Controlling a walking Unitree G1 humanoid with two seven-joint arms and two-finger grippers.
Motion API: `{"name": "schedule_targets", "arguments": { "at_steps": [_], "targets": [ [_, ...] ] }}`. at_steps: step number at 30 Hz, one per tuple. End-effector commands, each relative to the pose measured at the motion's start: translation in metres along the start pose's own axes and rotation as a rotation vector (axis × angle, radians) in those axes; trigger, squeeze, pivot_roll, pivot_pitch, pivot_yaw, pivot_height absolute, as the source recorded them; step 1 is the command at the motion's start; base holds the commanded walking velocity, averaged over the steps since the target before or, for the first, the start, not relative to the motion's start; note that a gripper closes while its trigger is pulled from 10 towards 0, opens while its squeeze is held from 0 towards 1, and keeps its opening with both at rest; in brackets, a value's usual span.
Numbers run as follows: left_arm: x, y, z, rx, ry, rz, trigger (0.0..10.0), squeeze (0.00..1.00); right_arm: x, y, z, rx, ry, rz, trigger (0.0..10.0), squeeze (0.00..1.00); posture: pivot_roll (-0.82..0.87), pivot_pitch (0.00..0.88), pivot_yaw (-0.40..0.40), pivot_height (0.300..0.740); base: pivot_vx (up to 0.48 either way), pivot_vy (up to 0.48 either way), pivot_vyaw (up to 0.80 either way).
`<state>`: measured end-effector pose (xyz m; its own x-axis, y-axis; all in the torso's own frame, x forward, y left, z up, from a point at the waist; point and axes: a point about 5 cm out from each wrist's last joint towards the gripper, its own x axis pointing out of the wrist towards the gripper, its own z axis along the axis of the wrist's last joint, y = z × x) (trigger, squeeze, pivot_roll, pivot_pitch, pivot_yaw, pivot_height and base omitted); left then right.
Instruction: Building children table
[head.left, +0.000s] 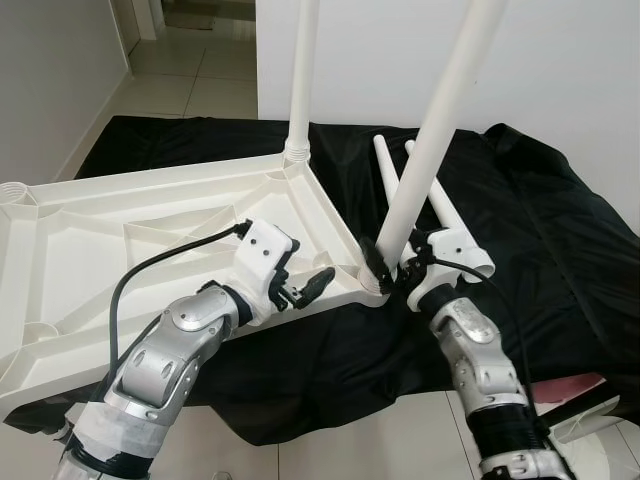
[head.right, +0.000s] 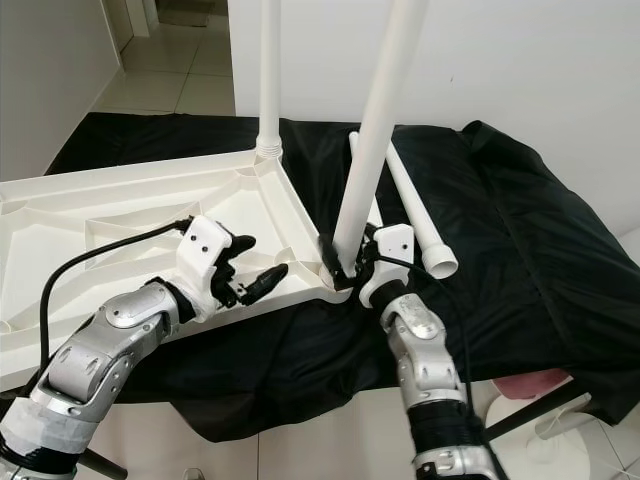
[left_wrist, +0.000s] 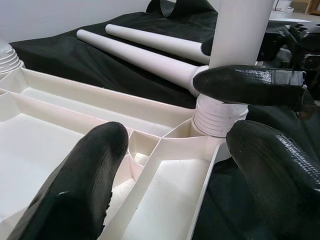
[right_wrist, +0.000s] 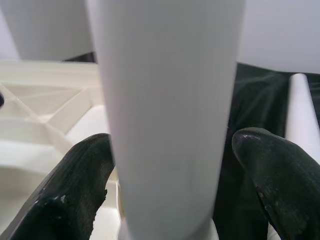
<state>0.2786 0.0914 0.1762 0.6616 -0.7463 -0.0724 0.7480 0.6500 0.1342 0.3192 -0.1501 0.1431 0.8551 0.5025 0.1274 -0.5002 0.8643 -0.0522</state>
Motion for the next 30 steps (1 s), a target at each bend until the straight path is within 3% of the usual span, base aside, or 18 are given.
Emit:
{"name": "schedule_targets", "arguments": {
  "at_steps": [1,8,9,11,12,23,24,30],
  "targets": [
    [0.002,-0.006,-0.002,0.002,0.004,-0.072,10.0,0.0,0.0,-0.001,-0.003,-0.006,0.014,0.054,10.0,0.0,0.0,0.017,-0.052,0.74,0.0,0.0,0.0],
    [0.005,-0.003,-0.001,0.007,-0.001,-0.082,10.0,0.0,0.002,-0.01,-0.003,-0.031,0.046,0.163,9.9,0.0,0.0,0.02,-0.06,0.74,0.0,0.0,0.0],
    [0.005,-0.003,0.0,0.006,-0.006,-0.08,10.0,0.0,0.003,-0.012,-0.003,-0.031,0.049,0.17,3.7,0.0,0.0,0.021,-0.062,0.74,0.0,0.0,0.0],
    [0.006,-0.003,0.001,0.005,-0.009,-0.08,10.0,0.0,0.004,-0.014,-0.004,-0.032,0.051,0.175,3.7,0.0,0.0,0.021,-0.062,0.74,0.0,0.0,0.0],
    [0.006,-0.003,0.001,0.002,-0.013,-0.076,10.0,0.0,0.004,-0.015,-0.005,-0.036,0.056,0.176,0.0,0.0,0.0,0.023,-0.063,0.74,0.0,0.0,0.0],
    [0.008,-0.005,0.001,0.004,-0.014,-0.097,10.0,0.0,-0.002,-0.019,-0.017,-0.018,0.071,0.14,0.0,0.0,-0.02,0.023,-0.052,0.74,0.0,0.0,0.0],
    [0.008,-0.005,0.001,0.002,-0.017,-0.096,10.0,0.0,-0.002,-0.018,-0.016,0.008,0.06,0.118,10.0,0.0,-0.02,0.026,-0.053,0.74,0.0,0.0,0.0],
    [0.008,-0.003,0.001,0.0,-0.019,-0.088,10.0,0.0,-0.001,-0.015,-0.018,0.024,0.059,0.033,10.0,0.0,-0.02,0.037,-0.051,0.74,0.0,0.0,0.0]
  ]
}}
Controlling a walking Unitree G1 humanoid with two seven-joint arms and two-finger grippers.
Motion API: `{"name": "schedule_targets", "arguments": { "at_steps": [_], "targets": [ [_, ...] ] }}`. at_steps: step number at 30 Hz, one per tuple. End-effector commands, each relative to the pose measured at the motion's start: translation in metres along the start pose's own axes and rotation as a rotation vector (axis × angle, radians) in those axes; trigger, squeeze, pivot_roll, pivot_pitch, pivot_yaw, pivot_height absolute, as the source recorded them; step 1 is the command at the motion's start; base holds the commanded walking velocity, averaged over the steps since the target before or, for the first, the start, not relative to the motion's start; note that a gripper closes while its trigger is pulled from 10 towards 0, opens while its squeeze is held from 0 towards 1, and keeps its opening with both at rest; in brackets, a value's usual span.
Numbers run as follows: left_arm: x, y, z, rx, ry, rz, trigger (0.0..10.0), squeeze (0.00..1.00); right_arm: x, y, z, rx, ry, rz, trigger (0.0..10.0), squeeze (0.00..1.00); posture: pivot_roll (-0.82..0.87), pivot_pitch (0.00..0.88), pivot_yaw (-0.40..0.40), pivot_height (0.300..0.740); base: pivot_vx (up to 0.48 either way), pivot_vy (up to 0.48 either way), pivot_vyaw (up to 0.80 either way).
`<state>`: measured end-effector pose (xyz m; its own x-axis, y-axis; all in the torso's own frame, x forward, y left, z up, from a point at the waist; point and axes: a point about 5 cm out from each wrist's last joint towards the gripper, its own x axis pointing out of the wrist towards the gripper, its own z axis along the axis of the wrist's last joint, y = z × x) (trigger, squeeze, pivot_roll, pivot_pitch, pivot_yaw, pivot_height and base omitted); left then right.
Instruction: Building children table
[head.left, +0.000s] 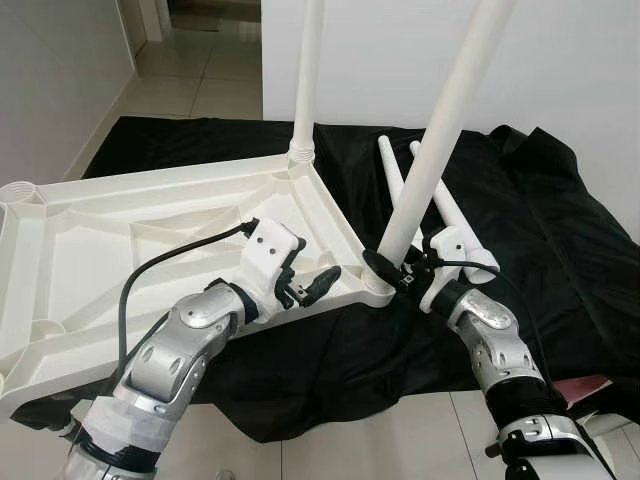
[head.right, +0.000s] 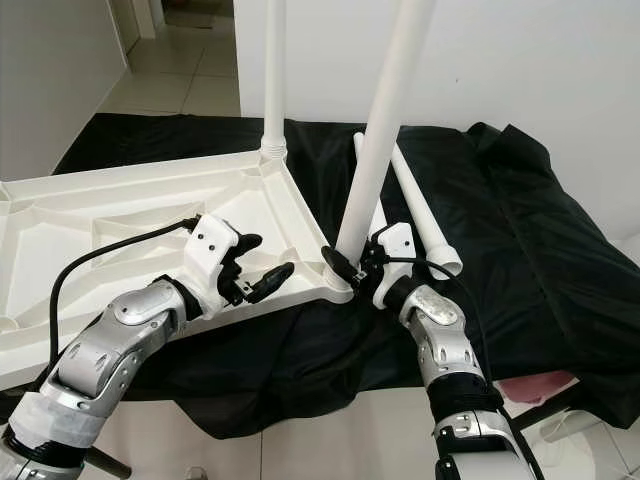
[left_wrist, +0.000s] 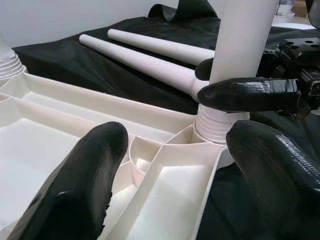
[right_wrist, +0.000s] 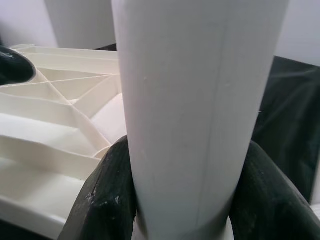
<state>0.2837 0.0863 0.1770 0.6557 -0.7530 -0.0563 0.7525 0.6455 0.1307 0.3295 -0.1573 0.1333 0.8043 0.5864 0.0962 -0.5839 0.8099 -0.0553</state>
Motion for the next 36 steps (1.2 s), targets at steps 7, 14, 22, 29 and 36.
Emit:
{"name": "schedule_targets", "arguments": {
  "at_steps": [7,14,22,29,36],
  "targets": [
    [-0.001,-0.007,-0.003,-0.022,0.004,-0.079,10.0,0.0,-0.002,0.015,-0.012,0.049,0.042,-0.297,10.0,0.0,-0.04,0.067,-0.047,0.74,0.0,0.0,0.0],
    [-0.003,-0.011,-0.002,-0.033,0.004,-0.074,10.0,0.0,-0.002,0.035,-0.021,0.092,0.082,-0.562,10.0,0.0,-0.01,0.095,-0.057,0.74,0.0,0.0,0.0],
    [-0.014,-0.014,-0.005,-0.049,0.017,-0.064,10.0,0.0,0.003,0.056,-0.018,0.125,0.066,-0.586,10.0,0.0,0.01,0.11,-0.048,0.74,0.0,0.0,0.0],
    [-0.013,-0.009,-0.002,-0.04,0.021,-0.059,10.0,0.0,0.004,0.059,-0.017,0.145,0.076,-0.621,10.0,0.0,0.02,0.093,-0.038,0.74,0.0,0.0,0.0],
    [-0.01,-0.011,0.0,-0.045,0.008,-0.067,10.0,0.0,0.006,0.055,-0.011,0.114,0.035,-0.591,10.0,1.0,0.01,0.095,-0.037,0.74,0.0,0.0,0.0]
  ]
}}
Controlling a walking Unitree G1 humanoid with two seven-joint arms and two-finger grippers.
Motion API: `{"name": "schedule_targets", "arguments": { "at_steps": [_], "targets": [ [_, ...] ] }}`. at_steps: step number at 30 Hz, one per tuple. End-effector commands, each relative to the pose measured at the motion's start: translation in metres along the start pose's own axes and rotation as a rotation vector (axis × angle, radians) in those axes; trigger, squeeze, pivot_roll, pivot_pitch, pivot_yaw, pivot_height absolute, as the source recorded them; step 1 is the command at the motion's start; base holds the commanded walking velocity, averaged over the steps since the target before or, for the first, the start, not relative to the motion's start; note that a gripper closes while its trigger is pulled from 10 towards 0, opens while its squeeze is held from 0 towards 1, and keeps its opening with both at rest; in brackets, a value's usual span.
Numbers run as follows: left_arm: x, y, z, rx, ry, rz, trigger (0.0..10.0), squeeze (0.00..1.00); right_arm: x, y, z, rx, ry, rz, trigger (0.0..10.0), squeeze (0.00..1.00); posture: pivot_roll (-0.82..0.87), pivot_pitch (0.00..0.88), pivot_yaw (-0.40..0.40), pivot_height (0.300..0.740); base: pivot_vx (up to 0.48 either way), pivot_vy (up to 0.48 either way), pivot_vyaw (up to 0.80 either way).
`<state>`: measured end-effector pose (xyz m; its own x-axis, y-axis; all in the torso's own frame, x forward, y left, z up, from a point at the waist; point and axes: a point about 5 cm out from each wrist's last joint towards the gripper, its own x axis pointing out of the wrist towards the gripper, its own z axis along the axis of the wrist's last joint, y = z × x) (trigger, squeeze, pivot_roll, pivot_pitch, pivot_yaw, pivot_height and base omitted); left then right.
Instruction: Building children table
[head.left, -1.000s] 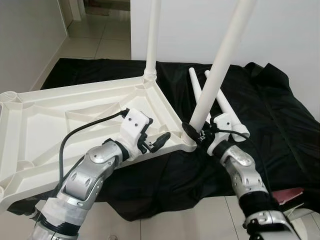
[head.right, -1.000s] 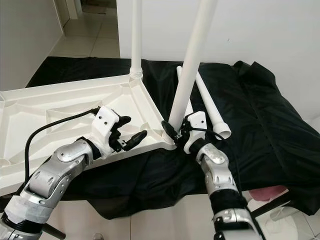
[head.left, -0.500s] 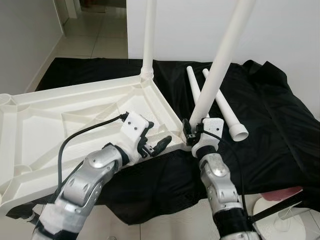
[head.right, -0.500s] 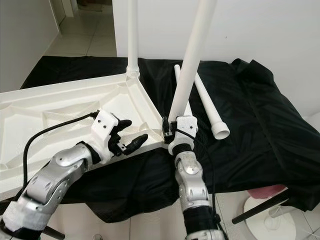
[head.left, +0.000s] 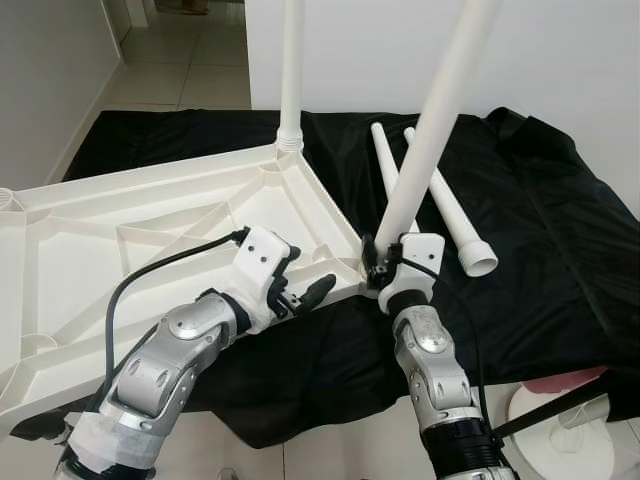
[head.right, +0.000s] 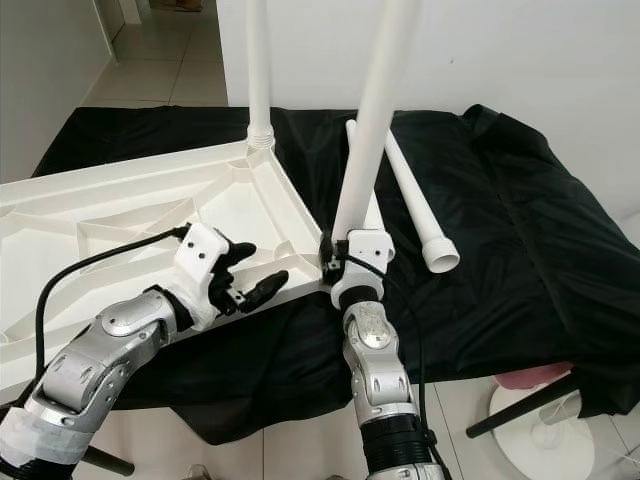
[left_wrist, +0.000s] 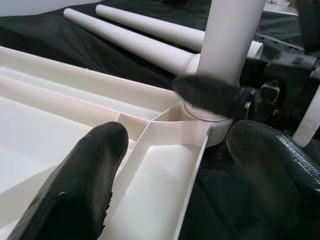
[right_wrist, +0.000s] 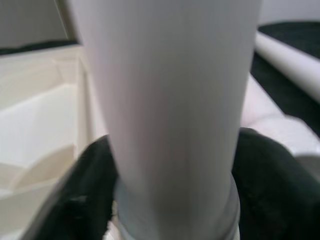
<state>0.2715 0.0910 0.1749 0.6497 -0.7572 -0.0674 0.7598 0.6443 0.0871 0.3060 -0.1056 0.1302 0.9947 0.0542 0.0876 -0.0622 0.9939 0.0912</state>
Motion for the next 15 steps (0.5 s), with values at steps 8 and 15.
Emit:
{"name": "schedule_targets", "arguments": {
  "at_steps": [8,15],
  "targets": [
    [0.003,-0.002,0.001,-0.004,-0.005,-0.038,10.0,0.0,0.0,-0.021,-0.005,-0.039,0.037,-0.007,10.0,1.0,-0.01,0.09,-0.047,0.74,0.0,0.0,0.0],
    [0.005,-0.004,0.002,0.001,-0.014,-0.045,10.0,0.0,0.001,-0.024,0.001,-0.053,-0.001,0.071,10.0,0.0,-0.02,0.077,-0.051,0.74,0.0,0.0,0.0]
  ]
}}
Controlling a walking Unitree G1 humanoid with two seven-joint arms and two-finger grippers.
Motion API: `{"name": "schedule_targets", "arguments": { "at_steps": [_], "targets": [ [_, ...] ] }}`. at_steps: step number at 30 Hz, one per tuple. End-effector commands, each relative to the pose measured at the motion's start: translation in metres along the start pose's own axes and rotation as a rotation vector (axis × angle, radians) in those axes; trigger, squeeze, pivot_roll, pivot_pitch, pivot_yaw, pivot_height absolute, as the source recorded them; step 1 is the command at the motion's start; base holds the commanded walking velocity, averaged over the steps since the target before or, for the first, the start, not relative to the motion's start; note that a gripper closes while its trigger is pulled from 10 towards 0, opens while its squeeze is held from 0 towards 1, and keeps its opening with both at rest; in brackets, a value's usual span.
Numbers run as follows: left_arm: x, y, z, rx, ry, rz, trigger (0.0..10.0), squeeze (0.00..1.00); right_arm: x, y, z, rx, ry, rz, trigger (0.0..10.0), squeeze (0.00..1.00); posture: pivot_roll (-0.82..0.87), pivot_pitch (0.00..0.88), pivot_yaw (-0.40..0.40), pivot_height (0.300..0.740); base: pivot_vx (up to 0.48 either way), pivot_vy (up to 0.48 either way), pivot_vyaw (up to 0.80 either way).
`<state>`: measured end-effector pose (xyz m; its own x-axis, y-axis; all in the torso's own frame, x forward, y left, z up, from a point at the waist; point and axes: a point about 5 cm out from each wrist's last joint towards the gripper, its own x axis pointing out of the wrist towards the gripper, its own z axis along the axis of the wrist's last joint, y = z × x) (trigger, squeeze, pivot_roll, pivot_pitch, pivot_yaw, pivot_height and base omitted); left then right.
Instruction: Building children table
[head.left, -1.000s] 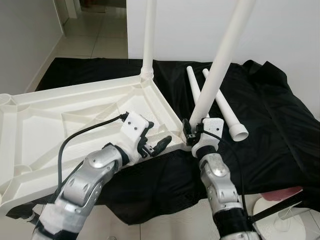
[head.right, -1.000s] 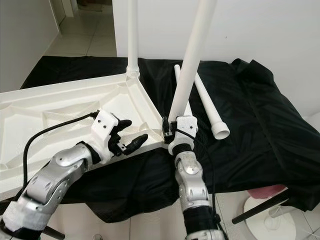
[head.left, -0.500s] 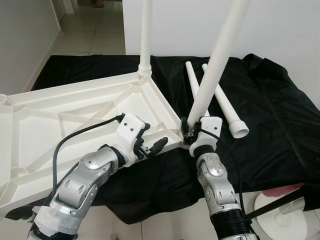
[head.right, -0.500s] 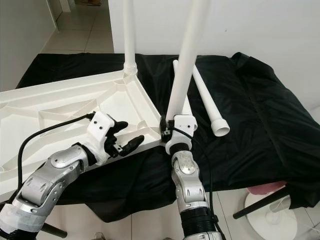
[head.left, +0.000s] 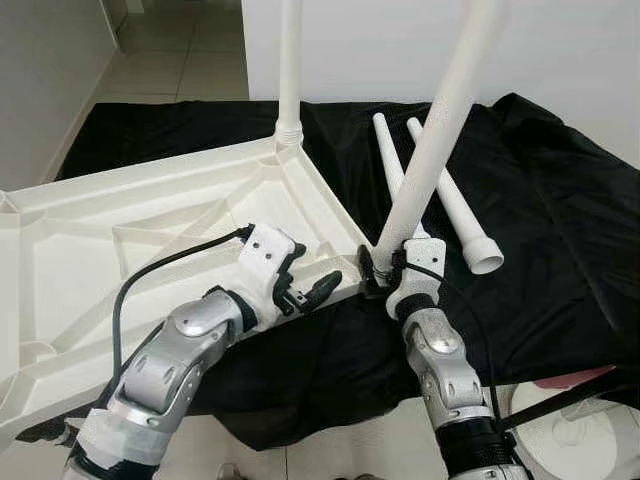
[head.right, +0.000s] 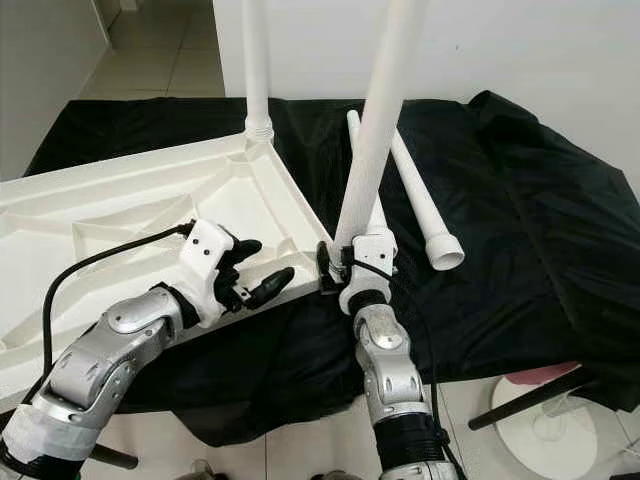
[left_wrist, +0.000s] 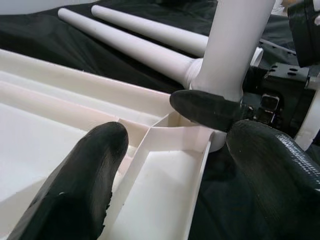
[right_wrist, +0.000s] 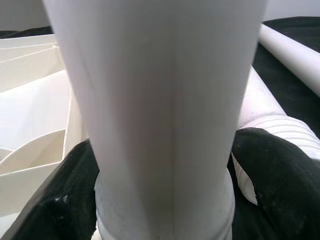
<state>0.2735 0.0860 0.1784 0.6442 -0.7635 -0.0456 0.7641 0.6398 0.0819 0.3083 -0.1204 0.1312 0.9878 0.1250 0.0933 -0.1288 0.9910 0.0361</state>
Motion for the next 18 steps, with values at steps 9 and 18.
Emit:
{"name": "schedule_targets", "arguments": {
  "at_steps": [9,18],
  "targets": [
    [0.003,-0.011,-0.005,0.016,0.015,-0.089,10.0,0.0,0.0,-0.019,0.004,-0.045,-0.029,0.193,10.0,0.0,-0.02,0.072,-0.056,0.74,0.0,0.0,0.0],
    [0.002,-0.013,-0.004,0.03,0.012,-0.114,10.0,0.0,0.011,-0.03,0.016,-0.096,-0.062,0.4,10.0,0.0,-0.02,0.062,-0.054,0.74,0.0,0.0,0.0]
  ]
}}
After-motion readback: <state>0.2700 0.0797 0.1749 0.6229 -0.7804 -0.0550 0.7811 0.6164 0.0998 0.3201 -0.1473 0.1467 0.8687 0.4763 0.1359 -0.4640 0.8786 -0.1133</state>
